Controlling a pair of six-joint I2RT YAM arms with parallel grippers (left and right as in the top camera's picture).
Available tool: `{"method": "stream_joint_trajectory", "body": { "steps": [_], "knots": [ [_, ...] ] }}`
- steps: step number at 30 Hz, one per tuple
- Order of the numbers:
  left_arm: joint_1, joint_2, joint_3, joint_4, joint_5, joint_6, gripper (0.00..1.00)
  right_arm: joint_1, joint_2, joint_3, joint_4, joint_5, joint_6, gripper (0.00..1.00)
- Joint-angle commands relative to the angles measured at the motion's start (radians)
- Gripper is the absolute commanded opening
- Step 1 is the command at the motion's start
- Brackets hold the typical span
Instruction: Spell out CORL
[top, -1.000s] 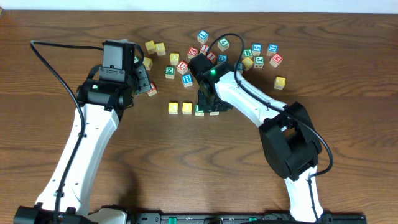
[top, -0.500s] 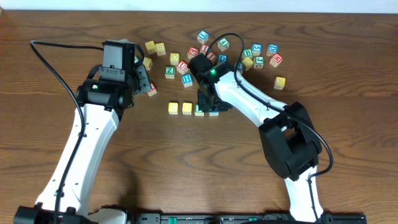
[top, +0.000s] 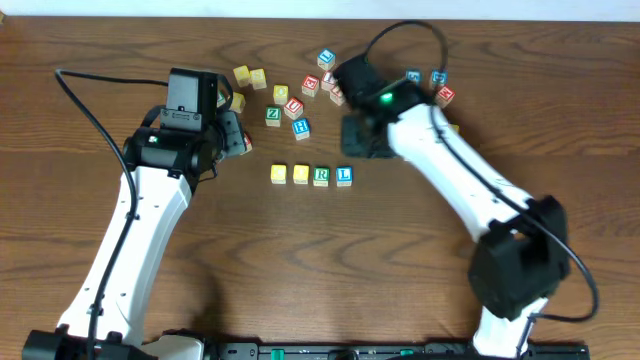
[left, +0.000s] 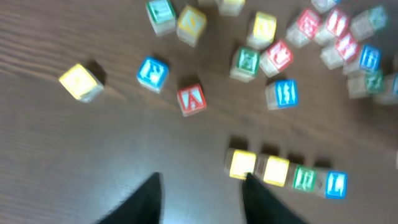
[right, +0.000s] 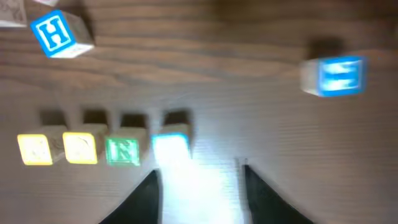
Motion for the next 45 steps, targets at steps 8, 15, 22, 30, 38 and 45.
{"method": "stream_joint_trajectory", "body": {
  "steps": [8,15,22,30,38,45],
  "knots": [
    [0.002,0.24,0.014,-0.051,0.207,0.135,0.07,-0.042,0.084,-0.043,-0.049,-0.063,-0.058,0.01],
    [0.019,0.321,0.014,-0.056,0.223,0.201,0.08,-0.07,0.088,-0.199,0.126,-0.171,-0.112,0.01],
    [0.068,0.335,0.006,-0.042,0.314,0.274,0.07,-0.086,0.089,-0.34,0.36,-0.274,-0.09,0.01],
    [0.068,0.388,0.0,0.0,0.336,0.297,0.07,-0.086,0.089,-0.379,0.402,-0.275,-0.05,0.01],
    [0.068,0.463,0.0,0.046,0.383,0.311,0.07,-0.086,0.089,-0.379,0.402,-0.309,-0.051,0.01],
    [0.067,0.5,0.0,0.056,0.414,0.314,0.07,-0.086,0.097,-0.379,0.404,-0.313,-0.051,0.01]
  ]
}}
